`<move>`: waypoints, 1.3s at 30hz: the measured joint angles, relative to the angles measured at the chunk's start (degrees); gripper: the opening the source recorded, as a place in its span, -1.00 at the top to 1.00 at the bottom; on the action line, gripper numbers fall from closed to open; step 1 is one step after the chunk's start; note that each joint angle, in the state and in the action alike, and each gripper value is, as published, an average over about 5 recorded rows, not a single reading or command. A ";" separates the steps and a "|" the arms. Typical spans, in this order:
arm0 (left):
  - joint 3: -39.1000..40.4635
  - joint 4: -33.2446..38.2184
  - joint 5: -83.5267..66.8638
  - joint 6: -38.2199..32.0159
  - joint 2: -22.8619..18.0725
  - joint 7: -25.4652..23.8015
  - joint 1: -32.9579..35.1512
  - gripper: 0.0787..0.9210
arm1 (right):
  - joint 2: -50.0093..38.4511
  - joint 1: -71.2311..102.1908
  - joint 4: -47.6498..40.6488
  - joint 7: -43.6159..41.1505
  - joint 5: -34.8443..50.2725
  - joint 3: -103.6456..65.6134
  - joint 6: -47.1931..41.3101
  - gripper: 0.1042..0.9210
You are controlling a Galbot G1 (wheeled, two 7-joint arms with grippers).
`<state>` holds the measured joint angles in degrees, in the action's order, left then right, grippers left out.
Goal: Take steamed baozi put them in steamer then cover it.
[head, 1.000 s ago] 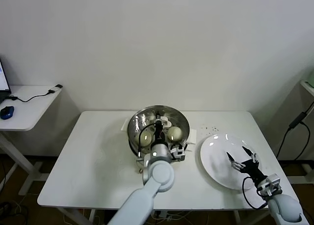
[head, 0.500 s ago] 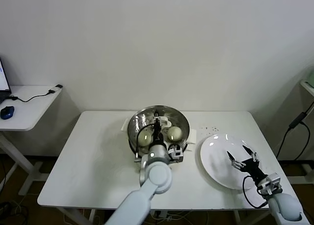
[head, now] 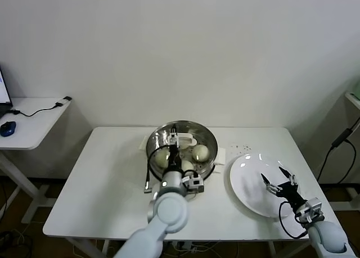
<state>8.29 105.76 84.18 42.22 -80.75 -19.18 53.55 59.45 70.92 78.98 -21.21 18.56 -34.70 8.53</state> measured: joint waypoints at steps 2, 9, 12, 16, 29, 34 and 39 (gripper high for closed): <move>-0.29 1.86 -1.17 0.02 0.84 0.55 0.93 -0.76 | 0.06 0.04 0.16 0.19 -0.17 -0.04 -0.22 -0.76; -2.60 8.35 -7.93 0.01 4.15 5.38 5.02 -0.77 | 0.39 0.38 1.11 0.72 -0.54 -0.41 -1.06 -0.76; -4.64 10.93 -12.50 0.01 5.74 8.28 7.02 -0.77 | 0.66 0.64 1.73 1.07 -0.64 -0.74 -1.30 -0.76; -8.29 13.64 -20.97 0.00 7.67 12.73 10.03 -0.77 | 1.27 1.21 2.81 1.71 -0.49 -1.23 -1.62 -0.76; -29.56 15.75 -55.63 -14.39 6.49 20.07 24.25 -0.77 | 3.85 3.47 7.51 4.43 -0.76 -2.87 -1.94 -0.76; -37.20 14.47 -67.49 -25.28 3.87 19.98 28.73 -0.77 | 4.58 4.52 9.20 4.66 -0.72 -3.43 -2.12 -0.76; -42.12 12.29 -75.95 -33.45 1.90 19.72 32.00 -0.77 | 5.34 5.71 10.78 4.67 -0.39 -3.90 -2.18 -0.76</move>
<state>-33.83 118.05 8.23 8.77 -78.86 0.54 85.55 64.79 76.63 89.76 -16.54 18.17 -38.60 6.35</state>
